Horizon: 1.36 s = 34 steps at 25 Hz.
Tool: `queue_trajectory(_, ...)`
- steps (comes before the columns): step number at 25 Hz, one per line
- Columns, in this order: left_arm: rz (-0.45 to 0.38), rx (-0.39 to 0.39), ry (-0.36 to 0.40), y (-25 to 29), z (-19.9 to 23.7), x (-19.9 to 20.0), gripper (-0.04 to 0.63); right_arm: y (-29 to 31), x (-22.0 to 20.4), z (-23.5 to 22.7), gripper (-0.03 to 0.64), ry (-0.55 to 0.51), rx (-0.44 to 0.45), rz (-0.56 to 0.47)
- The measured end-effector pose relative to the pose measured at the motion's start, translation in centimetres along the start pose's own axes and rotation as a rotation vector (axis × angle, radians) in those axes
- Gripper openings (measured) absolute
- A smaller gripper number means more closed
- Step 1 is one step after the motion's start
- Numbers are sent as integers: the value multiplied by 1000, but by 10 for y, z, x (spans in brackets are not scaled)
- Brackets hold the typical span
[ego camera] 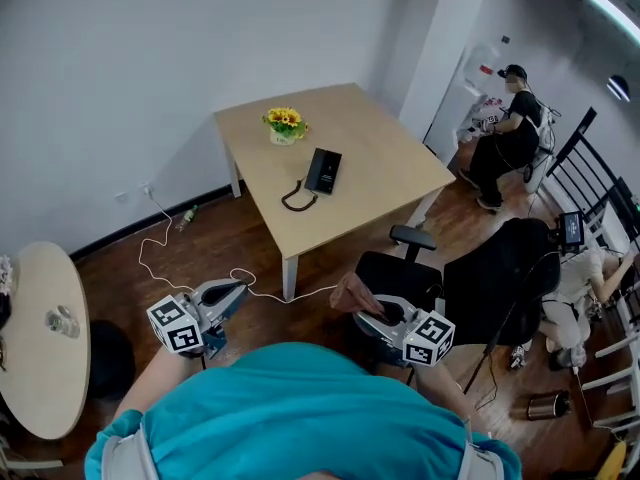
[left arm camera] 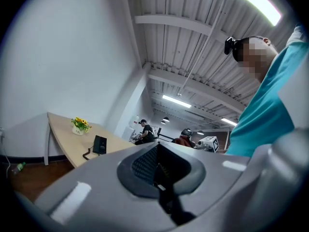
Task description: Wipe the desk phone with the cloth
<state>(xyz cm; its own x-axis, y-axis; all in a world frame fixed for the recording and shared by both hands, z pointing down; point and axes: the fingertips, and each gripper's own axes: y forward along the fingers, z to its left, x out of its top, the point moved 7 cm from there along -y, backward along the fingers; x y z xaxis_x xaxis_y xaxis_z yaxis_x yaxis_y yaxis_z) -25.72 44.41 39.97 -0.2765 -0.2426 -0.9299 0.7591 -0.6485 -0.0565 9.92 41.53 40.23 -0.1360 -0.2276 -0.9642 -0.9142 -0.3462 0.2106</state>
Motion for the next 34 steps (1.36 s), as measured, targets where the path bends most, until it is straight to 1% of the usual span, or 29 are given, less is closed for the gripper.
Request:
queue_trajectory(4, 16, -37, -20, -16, 18, 3, 6, 30, 11, -1, 121, 12, -12, 8)
queue_trajectory(7, 30, -50, -1, -25, 23, 5, 5, 48, 12, 8, 121, 3, -9, 16)
queue_trajectory(10, 6, -47, -6, -25, 29, 6, 5, 56, 13, 9, 120, -4, -20, 22)
queue_trajectory(12, -7, -52, -2, -22, 28, 8, 5, 58, 17, 8, 120, -17, -29, 24)
queue_trajectory(18, 20, -66, 76, -14, 21, 4, 5, 55, 28, 4, 117, -44, -56, 4)
queue_trajectory(23, 25, -69, 96, -1, 17, 9, 5, 46, 26, -2, 117, -48, -57, 0)
queue_trajectory(28, 36, -80, 116, 1, 14, 9, 5, 43, 25, 3, 117, -64, -43, 6)
queue_trajectory(34, 31, -62, 115, 1, 17, 11, 5, 46, 28, 4, 117, -88, -31, -1)
